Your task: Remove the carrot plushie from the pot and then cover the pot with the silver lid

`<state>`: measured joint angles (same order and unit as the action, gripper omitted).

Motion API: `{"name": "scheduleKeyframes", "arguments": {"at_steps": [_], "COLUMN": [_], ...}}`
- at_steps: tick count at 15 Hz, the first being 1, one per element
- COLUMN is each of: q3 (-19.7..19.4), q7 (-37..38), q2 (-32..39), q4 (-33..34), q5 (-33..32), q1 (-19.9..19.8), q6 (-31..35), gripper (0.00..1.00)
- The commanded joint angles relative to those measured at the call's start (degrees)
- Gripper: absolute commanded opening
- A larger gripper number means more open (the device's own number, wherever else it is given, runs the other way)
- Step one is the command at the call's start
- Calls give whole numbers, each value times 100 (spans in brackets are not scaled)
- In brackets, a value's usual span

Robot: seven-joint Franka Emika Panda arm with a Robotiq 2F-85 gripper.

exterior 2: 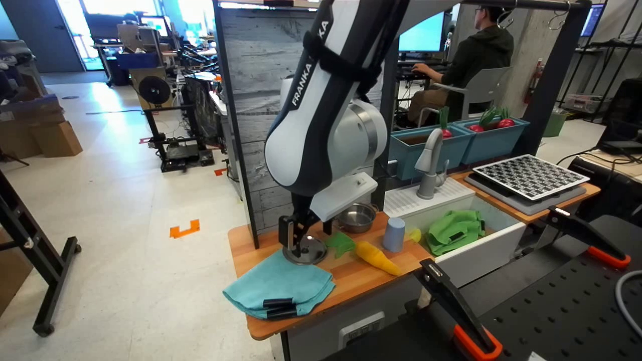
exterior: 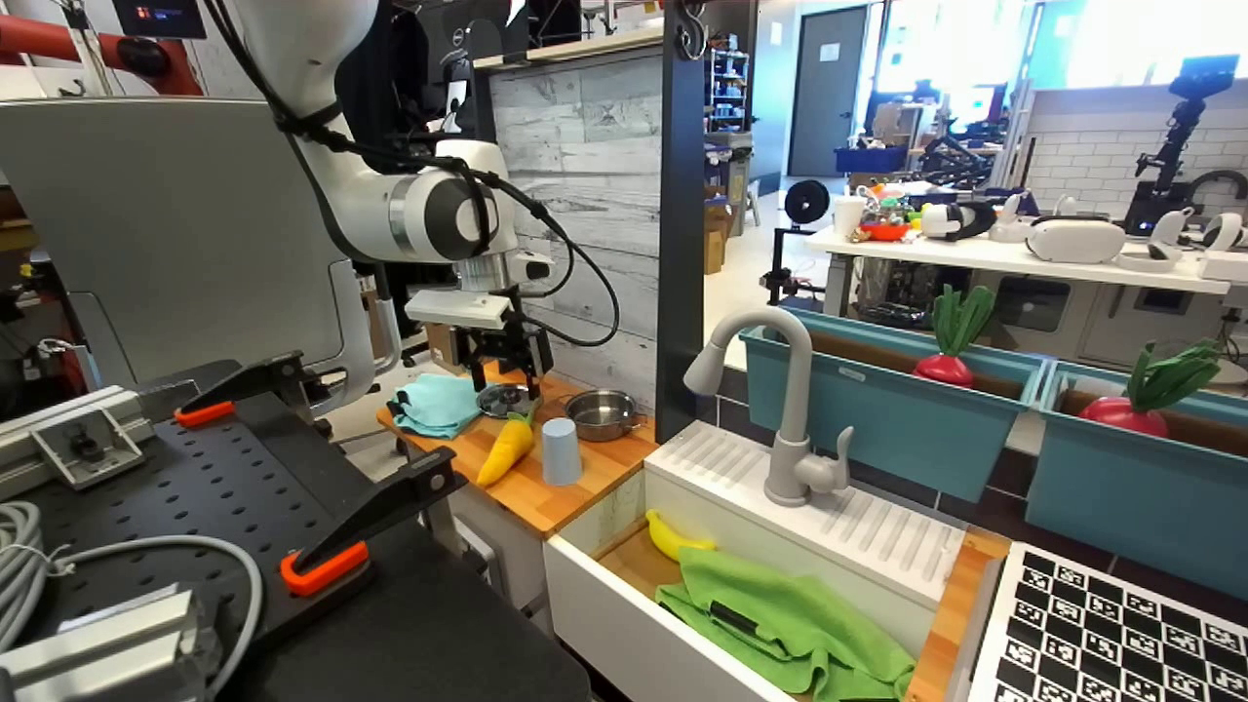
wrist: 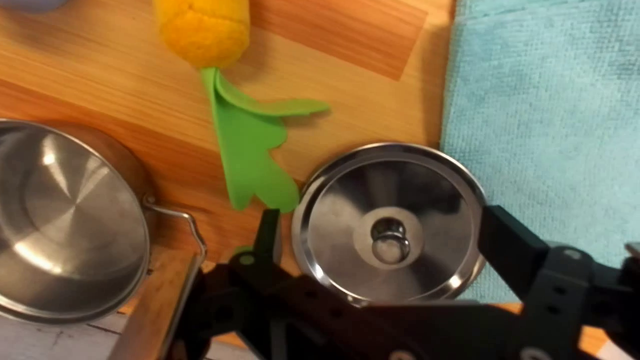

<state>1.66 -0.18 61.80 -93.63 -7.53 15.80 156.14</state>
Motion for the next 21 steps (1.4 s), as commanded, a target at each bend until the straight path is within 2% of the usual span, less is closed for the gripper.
{"name": "scheduleKeyframes", "arguments": {"at_steps": [1, 2, 3, 4, 7, 9, 12, 13, 15, 21], "q3": [-90, -83, -82, -79, -78, -88, -99, -99, -95, -160], "q7": [119, 113, 110, 104, 95, 101, 107, 109, 132, 243], "q2": [181, 201, 221, 242, 333, 386, 474, 480, 453, 48], "q4": [395, 442, 487, 536, 689, 762, 897, 918, 907, 427], "q5": [-66, -64, -66, -68, -73, -84, -89, -88, -72, -98], "q1": [141, 141, 144, 143, 139, 145, 146, 145, 137, 164], "q6": [-298, -336, -388, -436, -536, -590, -667, -676, -673, -594], "gripper": [100, 75, 74, 68, 42, 29, 5, 1, 5, 5]}}
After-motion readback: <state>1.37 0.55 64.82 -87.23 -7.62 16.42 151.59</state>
